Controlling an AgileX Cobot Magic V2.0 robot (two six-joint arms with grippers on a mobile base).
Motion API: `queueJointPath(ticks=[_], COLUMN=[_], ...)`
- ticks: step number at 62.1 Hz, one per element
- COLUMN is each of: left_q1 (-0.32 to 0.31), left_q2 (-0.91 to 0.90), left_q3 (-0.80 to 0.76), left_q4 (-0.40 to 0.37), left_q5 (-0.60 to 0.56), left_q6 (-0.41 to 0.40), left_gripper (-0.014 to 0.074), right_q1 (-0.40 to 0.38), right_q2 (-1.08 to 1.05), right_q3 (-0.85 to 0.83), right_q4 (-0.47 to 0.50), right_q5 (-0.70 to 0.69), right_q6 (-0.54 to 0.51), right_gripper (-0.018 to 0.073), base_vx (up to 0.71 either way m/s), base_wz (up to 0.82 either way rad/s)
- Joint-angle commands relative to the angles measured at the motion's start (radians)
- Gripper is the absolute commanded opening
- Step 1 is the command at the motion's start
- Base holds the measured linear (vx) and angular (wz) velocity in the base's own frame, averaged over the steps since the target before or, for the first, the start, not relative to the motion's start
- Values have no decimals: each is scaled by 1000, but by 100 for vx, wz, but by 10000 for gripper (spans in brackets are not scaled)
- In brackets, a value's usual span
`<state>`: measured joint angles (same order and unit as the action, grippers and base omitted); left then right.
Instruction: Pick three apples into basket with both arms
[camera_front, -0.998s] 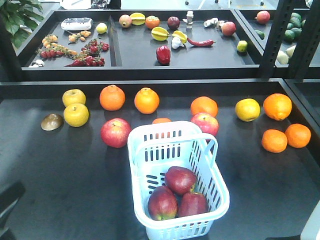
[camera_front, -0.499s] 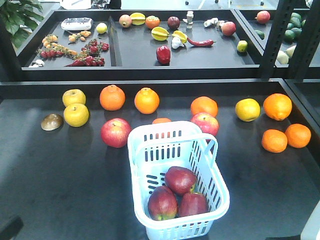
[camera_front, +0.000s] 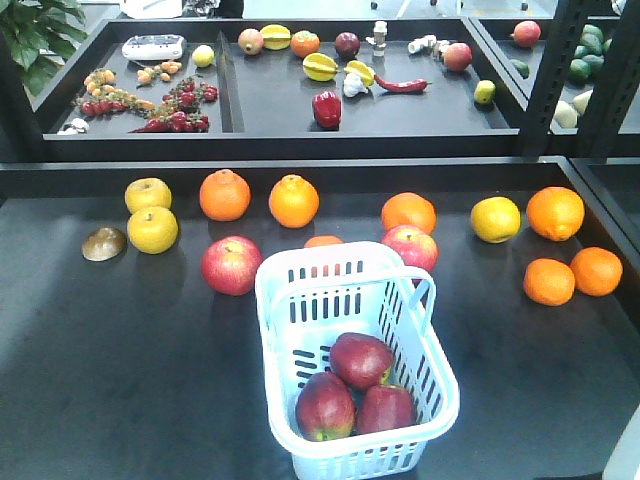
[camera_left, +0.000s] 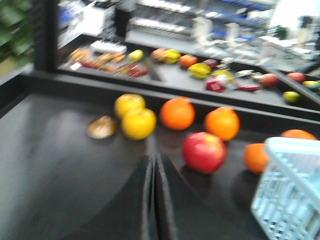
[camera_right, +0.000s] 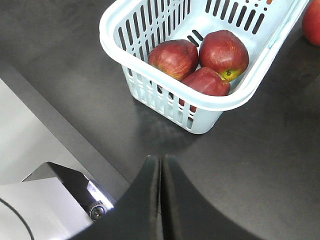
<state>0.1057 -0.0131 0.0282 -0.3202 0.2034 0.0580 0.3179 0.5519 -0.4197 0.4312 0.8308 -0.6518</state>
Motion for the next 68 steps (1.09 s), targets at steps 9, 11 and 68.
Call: queueJointPath(ticks=[9,11,68], left_q1=[66,66,-61], left_q2=[-14,-14,-14], left_q3=[-24,-24,-24], left_q4=[68,97,255], left_q5=[-14,-14,-159], left_q6=[-99,-99,-58], left_gripper=[-6,-6,-6], right_q1=[-2,-2,-2], right_q2=[1,1,1], right_q3=[-26,-26,-26], right_q4=[22,22,22], right_q5=[-22,-22,-22], right_q6=[-6,-6,-6], right_gripper=[-9,-9,-9], base_vx=[0,0,0], base_wz=[0,0,0])
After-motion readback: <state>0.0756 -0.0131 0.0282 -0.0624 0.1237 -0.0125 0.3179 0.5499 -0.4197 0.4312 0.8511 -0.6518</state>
